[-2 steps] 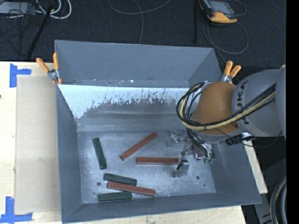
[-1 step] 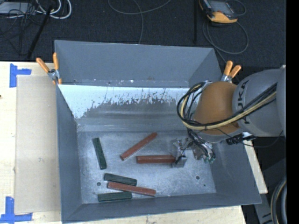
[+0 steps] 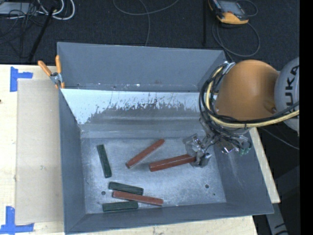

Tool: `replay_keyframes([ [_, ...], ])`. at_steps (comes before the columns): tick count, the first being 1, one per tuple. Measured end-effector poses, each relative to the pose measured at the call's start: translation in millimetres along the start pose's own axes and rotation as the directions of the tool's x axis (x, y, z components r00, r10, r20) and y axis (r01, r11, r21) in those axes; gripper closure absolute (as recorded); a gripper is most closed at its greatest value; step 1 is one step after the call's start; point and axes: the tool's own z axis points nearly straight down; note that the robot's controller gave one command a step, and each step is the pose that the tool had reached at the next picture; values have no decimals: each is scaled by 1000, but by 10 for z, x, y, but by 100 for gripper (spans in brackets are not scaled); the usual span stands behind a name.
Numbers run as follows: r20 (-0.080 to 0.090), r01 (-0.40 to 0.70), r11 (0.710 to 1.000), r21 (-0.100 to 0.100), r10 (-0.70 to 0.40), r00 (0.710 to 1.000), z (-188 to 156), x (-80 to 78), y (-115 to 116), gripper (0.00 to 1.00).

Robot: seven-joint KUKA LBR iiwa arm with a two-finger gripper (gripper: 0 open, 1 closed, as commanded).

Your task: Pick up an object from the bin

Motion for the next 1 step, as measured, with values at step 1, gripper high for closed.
replay_keyframes([
  [1,1,425,905,-3,-425,905,-754,-90,1003,100],
])
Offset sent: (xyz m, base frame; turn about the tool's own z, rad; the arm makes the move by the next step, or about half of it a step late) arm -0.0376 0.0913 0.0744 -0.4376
